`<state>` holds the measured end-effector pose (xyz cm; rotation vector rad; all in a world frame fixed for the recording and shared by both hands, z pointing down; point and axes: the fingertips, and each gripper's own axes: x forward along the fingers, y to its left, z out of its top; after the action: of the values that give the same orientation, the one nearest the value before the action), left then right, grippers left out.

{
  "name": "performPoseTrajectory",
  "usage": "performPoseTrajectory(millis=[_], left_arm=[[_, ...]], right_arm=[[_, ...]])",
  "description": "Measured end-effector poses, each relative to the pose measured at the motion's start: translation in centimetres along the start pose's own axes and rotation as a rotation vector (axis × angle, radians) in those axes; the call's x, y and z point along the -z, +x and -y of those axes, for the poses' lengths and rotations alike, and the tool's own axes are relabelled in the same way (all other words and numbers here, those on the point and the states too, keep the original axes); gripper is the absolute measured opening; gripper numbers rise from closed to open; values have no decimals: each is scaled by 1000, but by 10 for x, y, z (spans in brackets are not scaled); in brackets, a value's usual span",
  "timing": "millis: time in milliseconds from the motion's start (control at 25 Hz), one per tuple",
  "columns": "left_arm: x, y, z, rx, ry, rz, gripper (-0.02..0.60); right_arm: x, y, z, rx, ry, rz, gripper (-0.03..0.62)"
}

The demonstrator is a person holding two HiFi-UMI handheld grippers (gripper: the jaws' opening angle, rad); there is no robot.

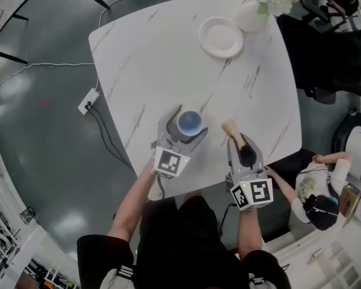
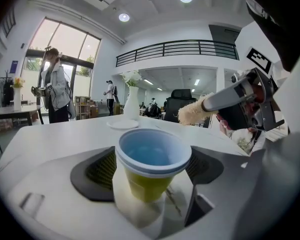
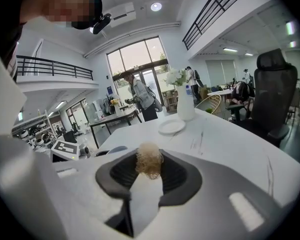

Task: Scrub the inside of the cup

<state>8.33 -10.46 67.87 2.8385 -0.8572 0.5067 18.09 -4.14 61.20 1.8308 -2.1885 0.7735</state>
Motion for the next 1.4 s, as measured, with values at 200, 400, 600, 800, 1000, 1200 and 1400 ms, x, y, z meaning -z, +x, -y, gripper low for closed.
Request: performPoseTrajectory(millis=[200,400,600,800,1000,1200,1400], left_arm=[[-9,4,-3,2,3,32,368],[-7,5,-1,5,13,21,364],[2,-1,10,35,21,-64,360],[-2,-15,18,50,69,-107,360],[-15,-36,24,54,107,-131,359],[-34,-59,28,32,187,-145,359],[-46,-83,28,1,246,-169,359]], right_arm=[[0,2,5,4,8,-3,107],[1,-2,8,7,6,-4,107],[-5,-7,8,-9,8,4,107],[-22,-11,-7,-57,-21,24,107],[-41,-18,-38,-134,-62,40,107],[-57,-31,-82,-237,-126,45,107],[-71,-47,-120,-313,-172,46,107]])
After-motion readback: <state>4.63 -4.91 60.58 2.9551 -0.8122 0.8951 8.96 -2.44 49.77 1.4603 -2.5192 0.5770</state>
